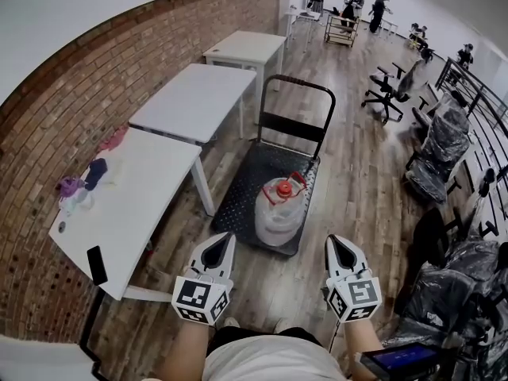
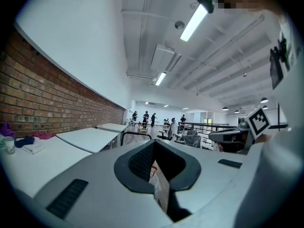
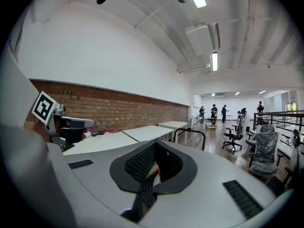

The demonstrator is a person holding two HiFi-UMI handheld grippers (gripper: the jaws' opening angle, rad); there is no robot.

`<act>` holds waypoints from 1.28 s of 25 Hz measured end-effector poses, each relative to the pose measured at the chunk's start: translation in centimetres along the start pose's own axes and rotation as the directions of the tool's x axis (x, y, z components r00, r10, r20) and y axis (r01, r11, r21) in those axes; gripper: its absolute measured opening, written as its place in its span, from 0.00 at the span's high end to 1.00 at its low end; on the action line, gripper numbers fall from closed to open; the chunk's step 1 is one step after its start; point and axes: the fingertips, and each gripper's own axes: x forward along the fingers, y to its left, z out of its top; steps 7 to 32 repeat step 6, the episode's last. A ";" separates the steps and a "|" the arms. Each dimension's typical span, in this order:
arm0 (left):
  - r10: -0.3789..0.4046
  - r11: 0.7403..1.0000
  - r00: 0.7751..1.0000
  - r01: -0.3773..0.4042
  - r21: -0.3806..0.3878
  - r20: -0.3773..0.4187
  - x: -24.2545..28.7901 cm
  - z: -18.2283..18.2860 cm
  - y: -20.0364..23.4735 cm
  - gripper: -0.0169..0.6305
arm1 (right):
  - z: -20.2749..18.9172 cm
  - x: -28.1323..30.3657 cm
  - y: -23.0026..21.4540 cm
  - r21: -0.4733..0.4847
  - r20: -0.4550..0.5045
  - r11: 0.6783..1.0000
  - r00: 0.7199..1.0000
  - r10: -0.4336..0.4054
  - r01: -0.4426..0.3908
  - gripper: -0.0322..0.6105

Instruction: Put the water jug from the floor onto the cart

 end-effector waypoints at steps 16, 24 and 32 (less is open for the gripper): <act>-0.004 1.000 1.000 0.004 -0.007 -0.005 -0.9 -0.1 0.7 0.98 | 0.1 0.0 0.9 0.003 -0.005 1.000 1.000 -0.018 0.018 0.95; -0.004 1.000 1.000 0.004 -0.007 -0.005 -0.9 -0.1 0.7 0.98 | 0.1 0.0 0.9 0.003 -0.005 1.000 1.000 -0.018 0.018 0.95; -0.004 1.000 1.000 0.004 -0.007 -0.005 -0.9 -0.1 0.7 0.98 | 0.1 0.0 0.9 0.003 -0.005 1.000 1.000 -0.018 0.018 0.95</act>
